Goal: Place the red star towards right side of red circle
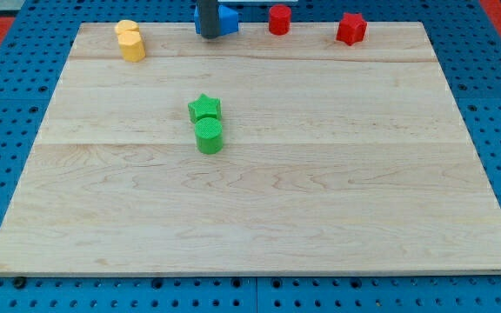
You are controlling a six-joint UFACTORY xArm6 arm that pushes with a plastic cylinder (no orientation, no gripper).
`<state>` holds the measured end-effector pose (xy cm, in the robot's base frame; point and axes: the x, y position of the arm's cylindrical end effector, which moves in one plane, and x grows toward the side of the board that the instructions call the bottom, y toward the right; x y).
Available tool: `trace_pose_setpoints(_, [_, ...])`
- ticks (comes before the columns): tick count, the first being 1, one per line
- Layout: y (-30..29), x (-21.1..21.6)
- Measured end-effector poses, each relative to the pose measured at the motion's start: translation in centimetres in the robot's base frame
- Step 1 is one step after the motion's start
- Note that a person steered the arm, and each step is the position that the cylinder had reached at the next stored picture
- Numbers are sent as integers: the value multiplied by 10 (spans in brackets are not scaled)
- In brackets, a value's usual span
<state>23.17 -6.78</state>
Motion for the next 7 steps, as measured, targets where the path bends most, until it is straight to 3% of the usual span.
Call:
trace_pose_setpoints(1, [34, 18])
trace_pose_setpoints(3, [176, 41])
trace_pose_setpoints(4, [243, 21])
trace_pose_setpoints(6, [245, 5])
trace_pose_setpoints(7, [215, 5])
